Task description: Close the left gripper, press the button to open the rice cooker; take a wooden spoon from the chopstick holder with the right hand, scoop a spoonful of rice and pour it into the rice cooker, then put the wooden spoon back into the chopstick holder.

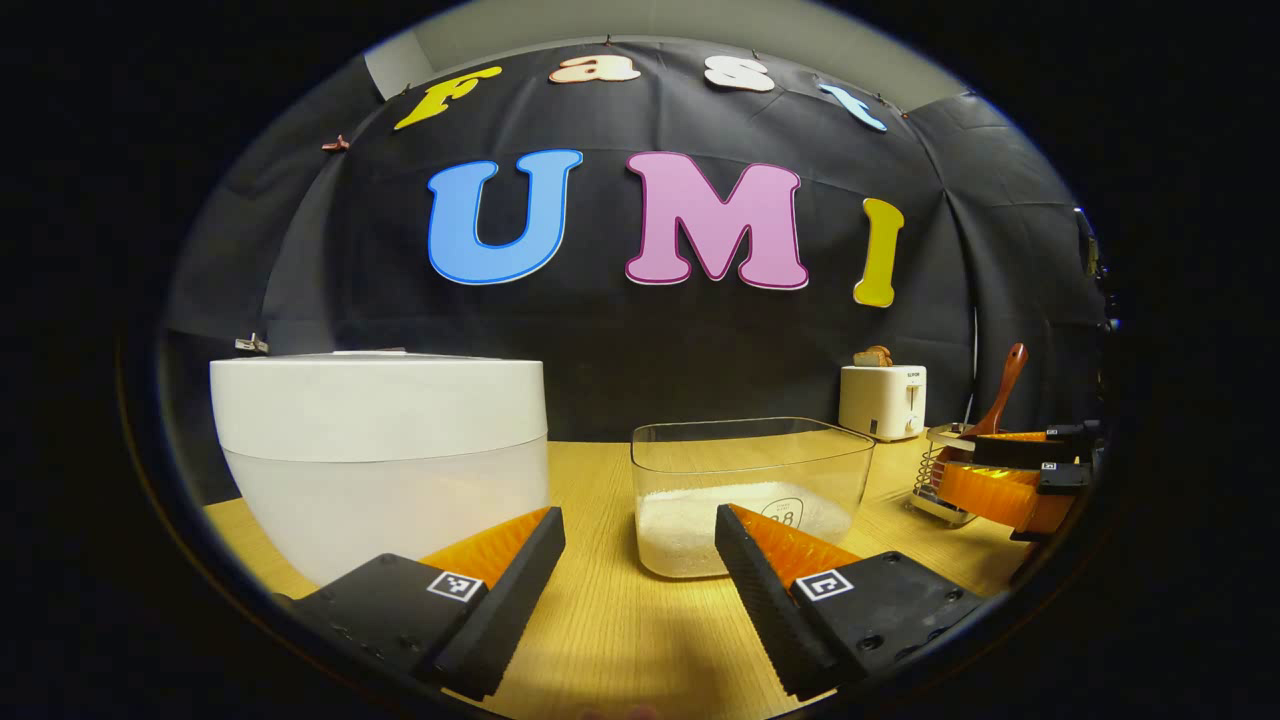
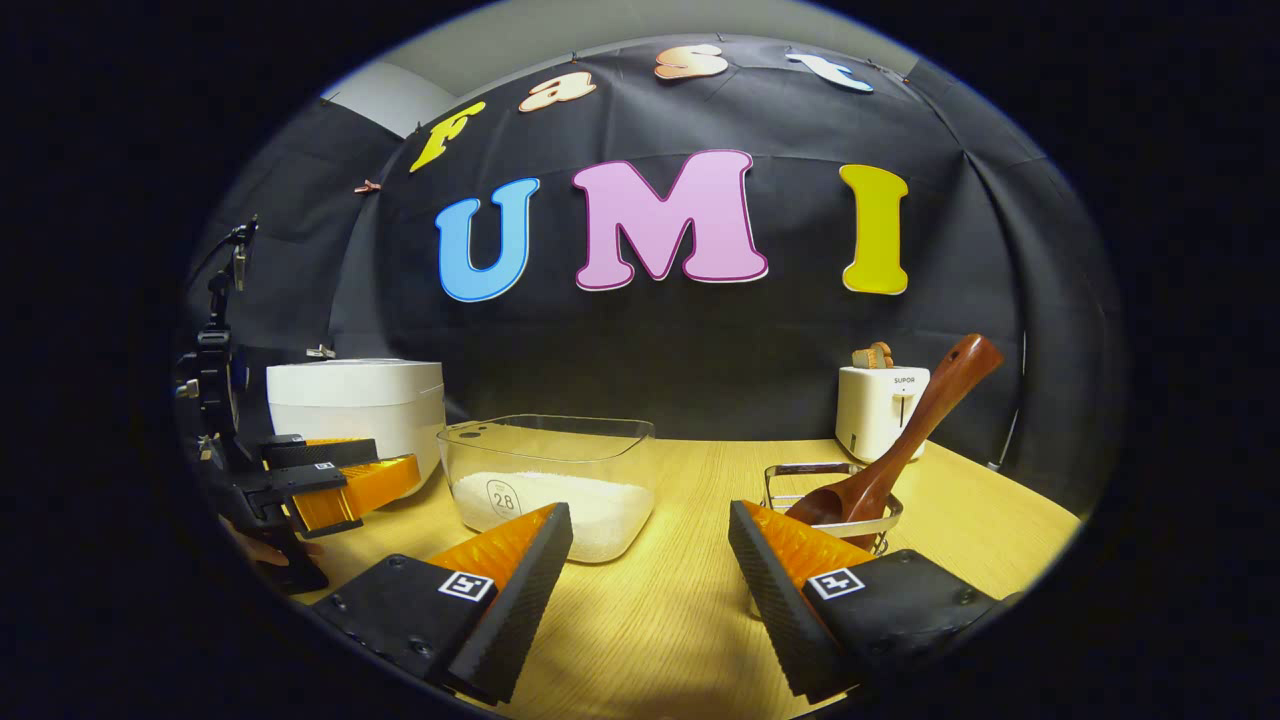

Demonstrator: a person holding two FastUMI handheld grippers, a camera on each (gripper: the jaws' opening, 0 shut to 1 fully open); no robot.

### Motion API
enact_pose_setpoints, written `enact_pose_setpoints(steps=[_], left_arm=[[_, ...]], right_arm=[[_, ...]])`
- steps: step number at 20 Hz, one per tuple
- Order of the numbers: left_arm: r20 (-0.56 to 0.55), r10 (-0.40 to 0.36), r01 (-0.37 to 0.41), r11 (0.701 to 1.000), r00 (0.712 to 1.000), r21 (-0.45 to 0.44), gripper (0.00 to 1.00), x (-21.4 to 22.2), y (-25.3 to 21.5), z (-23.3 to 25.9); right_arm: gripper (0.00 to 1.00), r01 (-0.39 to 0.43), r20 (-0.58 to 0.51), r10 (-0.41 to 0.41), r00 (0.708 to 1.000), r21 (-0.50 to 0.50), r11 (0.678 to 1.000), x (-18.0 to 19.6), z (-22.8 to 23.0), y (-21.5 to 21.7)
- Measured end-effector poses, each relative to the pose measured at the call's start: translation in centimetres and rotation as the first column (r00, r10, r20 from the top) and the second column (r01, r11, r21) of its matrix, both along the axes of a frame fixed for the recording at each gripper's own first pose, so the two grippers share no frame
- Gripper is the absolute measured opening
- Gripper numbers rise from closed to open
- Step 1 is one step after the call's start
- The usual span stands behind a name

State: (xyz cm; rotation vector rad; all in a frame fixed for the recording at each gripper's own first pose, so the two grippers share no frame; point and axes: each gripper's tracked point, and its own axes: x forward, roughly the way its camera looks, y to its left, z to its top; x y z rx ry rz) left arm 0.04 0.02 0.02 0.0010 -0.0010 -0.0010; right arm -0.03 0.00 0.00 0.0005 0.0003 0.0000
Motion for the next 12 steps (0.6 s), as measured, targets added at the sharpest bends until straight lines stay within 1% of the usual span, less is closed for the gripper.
enact_pose_setpoints(steps=[6,9,11,12], left_arm=[[0.001,0.0,0.0,1.0,1.0,0.0,0.98,0.0,0.0,0.0],[0.0,-0.014,0.014,1.0,1.0,-0.002,0.98,-0.4,-0.1,0.0],[0.028,-0.035,0.036,0.999,0.999,-0.03,0.98,-1.3,0.3,1.8],[0.052,-0.026,0.029,0.998,0.998,-0.047,0.97,-1.9,1.2,3.4]], right_arm=[[0.98,0.0,0.0,0.0,1.0,0.0,1.0,0.0,0.0,0.0],[0.98,0.0,0.0,0.0,1.0,0.001,1.0,0.0,0.0,0.0],[0.98,0.0,0.0,0.0,1.0,0.001,1.0,0.1,0.0,0.0],[0.97,0.0,0.0,0.0,1.0,0.001,1.0,0.0,0.0,0.0]])
